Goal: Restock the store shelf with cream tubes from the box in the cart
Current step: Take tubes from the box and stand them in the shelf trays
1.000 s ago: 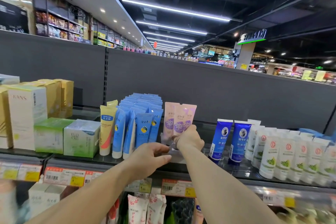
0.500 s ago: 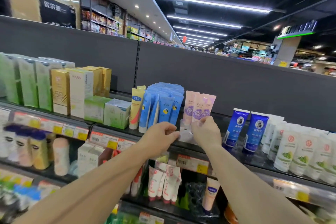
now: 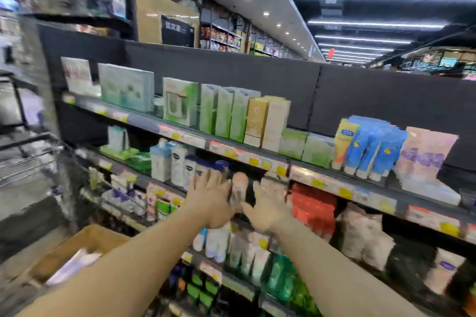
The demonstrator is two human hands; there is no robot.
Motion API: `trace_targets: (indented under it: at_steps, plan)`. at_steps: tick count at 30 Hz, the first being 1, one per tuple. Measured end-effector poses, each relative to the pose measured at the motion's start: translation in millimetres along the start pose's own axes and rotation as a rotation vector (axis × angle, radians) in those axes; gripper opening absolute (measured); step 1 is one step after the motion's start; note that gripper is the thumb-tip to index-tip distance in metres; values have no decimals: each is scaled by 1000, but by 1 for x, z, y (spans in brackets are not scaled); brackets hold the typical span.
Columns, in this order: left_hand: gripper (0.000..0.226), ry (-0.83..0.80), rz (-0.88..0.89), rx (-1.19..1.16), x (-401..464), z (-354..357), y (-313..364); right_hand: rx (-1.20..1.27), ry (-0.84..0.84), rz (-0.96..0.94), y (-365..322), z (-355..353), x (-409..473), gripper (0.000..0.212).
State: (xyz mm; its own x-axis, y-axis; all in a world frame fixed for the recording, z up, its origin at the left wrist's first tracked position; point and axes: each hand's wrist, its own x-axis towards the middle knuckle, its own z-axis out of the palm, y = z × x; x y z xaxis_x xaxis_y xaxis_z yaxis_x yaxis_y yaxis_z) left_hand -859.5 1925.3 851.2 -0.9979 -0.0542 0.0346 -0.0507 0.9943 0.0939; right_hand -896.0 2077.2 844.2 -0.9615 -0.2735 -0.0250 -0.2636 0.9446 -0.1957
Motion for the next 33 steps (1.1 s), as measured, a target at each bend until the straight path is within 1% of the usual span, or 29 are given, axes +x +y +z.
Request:
trace_targets:
  at_steps: [3, 7, 10, 14, 18, 23, 26, 30, 33]
  plan:
    - [79, 1, -156, 21, -41, 0, -102, 57, -57, -130, -108, 26, 0, 73]
    - [74, 26, -330, 32, -89, -3, -215, 20, -75, -273, -232, 55, 1, 71]
    - [75, 29, -466, 16, -117, 0, -279, 1, -133, -361, -303, 76, 1, 71]
    - [74, -11, -608, -6, -136, 15, -345, -18, -159, -464, -371, 109, 11, 73]
    - [74, -38, -675, 10, -123, 28, -399, -14, -196, -503, -421, 140, 43, 75]
    - [75, -77, -700, 7, -77, 39, -465, -10, -245, -501, -468, 172, 104, 75]
    - [74, -95, -689, 14, -44, 47, -497, 2, -251, -490, -484, 188, 141, 73]
    - [73, -139, -626, 1, 4, 65, -528, 23, -290, -404, -486, 210, 186, 72]
    - [70, -139, -563, 7, 44, 82, -543, 3, -289, -295, -479, 227, 218, 72]
